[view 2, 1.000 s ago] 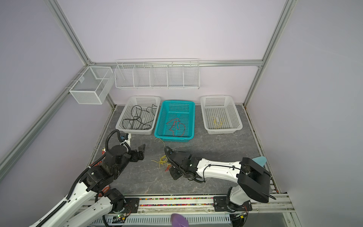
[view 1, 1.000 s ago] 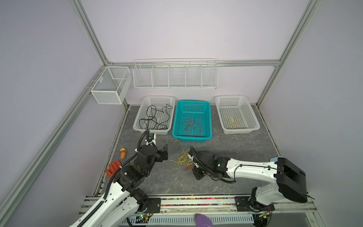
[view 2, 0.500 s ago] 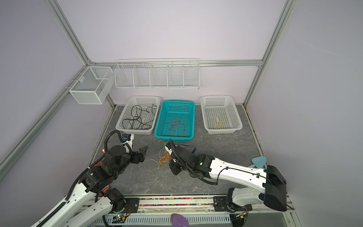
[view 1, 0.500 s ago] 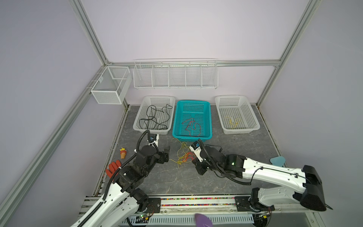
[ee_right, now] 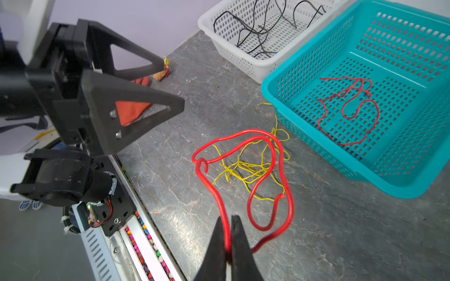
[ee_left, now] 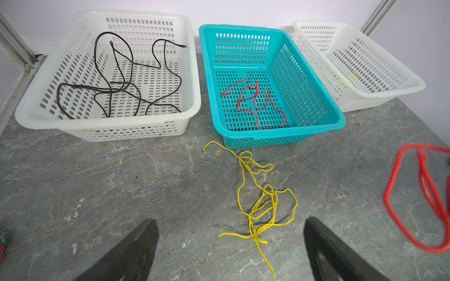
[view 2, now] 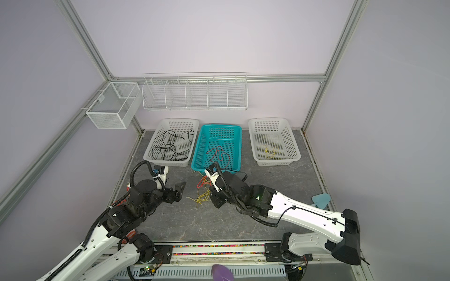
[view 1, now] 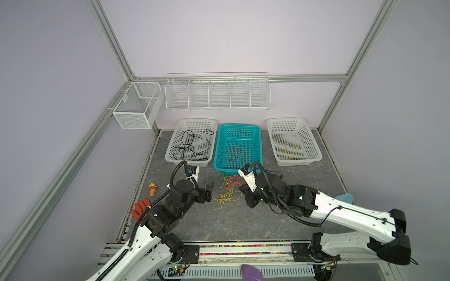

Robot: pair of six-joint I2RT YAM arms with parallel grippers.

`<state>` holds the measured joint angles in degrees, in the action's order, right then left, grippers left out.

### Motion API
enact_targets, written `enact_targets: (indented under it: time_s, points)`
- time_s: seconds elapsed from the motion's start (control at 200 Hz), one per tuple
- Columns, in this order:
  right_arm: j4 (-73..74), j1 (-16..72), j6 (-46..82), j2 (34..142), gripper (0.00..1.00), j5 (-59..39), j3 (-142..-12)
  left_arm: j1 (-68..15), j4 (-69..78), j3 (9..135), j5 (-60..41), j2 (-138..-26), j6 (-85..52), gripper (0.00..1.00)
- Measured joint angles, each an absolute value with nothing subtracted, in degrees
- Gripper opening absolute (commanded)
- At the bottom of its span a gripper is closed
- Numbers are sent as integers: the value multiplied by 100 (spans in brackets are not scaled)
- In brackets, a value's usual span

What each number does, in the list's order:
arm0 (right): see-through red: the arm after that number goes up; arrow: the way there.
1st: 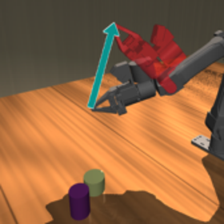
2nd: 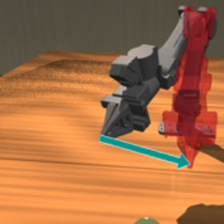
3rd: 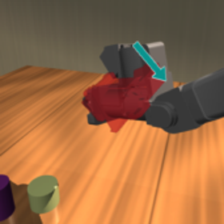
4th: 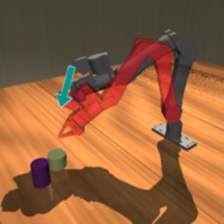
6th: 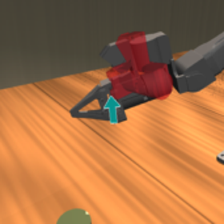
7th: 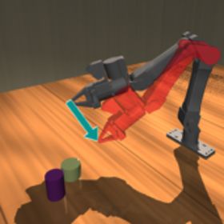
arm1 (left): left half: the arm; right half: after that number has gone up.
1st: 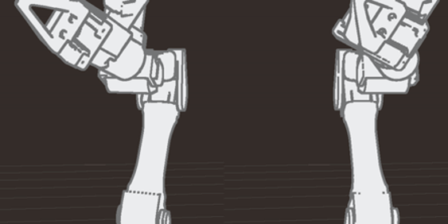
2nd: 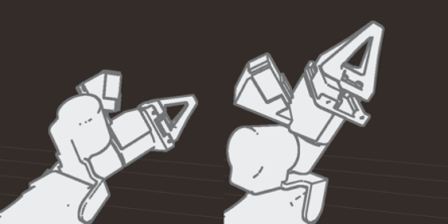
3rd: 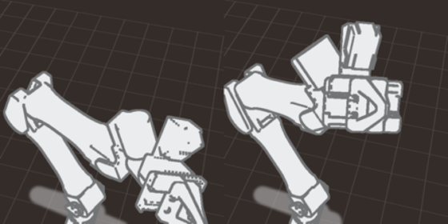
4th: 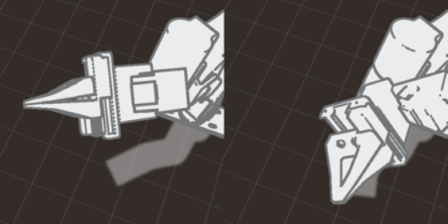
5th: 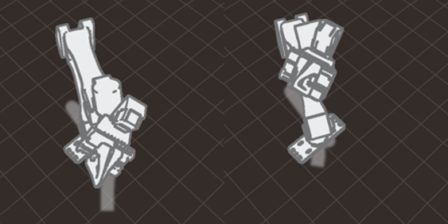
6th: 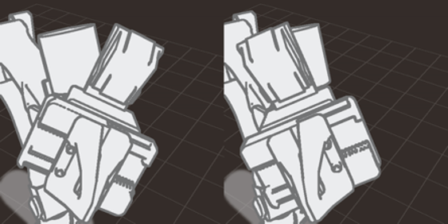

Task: Untangle the cables
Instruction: 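Lift the red wire with the right gripper over the teal basket, then release the red wire into the teal basket with the right gripper, then move the right gripper back down toward the yellow wire tangle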

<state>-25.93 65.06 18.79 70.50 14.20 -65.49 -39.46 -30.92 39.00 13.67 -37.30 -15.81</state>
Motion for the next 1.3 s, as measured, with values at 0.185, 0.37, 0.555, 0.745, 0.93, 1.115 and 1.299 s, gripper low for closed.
enact_targets:
  time_s: [0.185, 0.37, 0.555, 0.745, 0.93, 1.115, 1.299]
  points:
    - [-2703, 5852, 1879, 7244, 7, 1264, -7035, -3946, -3092, 3900, 1533, -3732, -1581, 99]
    - [-2803, 5269, 1879, 7741, 7, 945, -7548, -3946, -3092, 3900, 1671, -3739, -1581, 100]
    - [-2847, 4783, 1881, 8213, 8, 541, -7793, -3946, -3092, 3900, 1734, -3739, -1581, 100]
    - [-2851, 4327, 1885, 8849, 8, 180, -8259, -3948, -3089, 3900, 1802, -3741, -1579, 99]
    - [-2867, 4027, 1905, 9601, 12, -86, -8698, -3946, -3089, 3900, 1822, -3739, -1579, 99]
    - [-2928, 3854, 1933, 10239, 16, -268, -8910, -3946, -3085, 3900, 1824, -3739, -1579, 99]
    - [-3048, 3721, 1955, 10565, 21, -355, -9013, -3946, -3070, 3900, 1826, -3741, -1577, 99]
